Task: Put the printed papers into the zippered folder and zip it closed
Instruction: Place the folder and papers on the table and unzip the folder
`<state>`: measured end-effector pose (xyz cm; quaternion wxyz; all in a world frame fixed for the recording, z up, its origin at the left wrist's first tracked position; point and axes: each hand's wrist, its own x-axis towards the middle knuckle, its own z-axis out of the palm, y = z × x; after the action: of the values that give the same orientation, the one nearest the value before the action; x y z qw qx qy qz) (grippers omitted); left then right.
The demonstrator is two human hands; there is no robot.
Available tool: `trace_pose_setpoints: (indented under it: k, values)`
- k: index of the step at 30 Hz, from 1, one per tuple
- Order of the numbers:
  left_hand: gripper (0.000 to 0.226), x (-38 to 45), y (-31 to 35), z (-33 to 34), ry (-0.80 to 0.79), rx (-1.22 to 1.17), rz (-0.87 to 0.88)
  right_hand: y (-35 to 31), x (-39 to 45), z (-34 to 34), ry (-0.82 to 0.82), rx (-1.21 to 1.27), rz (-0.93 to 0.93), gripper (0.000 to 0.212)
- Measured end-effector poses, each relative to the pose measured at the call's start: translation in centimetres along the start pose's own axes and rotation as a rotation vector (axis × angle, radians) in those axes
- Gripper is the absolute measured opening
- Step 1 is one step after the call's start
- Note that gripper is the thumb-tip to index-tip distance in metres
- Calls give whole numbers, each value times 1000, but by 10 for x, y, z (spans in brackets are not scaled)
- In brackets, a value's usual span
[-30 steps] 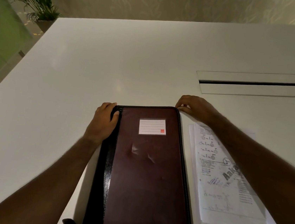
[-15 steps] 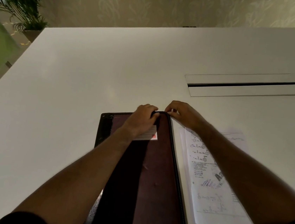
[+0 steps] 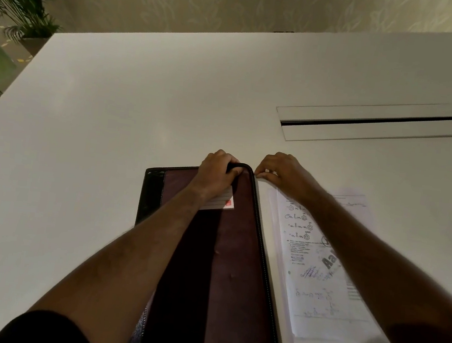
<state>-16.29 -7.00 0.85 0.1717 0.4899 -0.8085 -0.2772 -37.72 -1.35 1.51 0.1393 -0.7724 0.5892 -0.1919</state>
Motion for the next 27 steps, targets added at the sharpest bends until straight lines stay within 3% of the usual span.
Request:
trace_pose_setpoints:
  k: [27]
  values:
    - [29, -1, -4, 7, 39, -12, -12, -39, -78, -8, -53, -72, 80, 23]
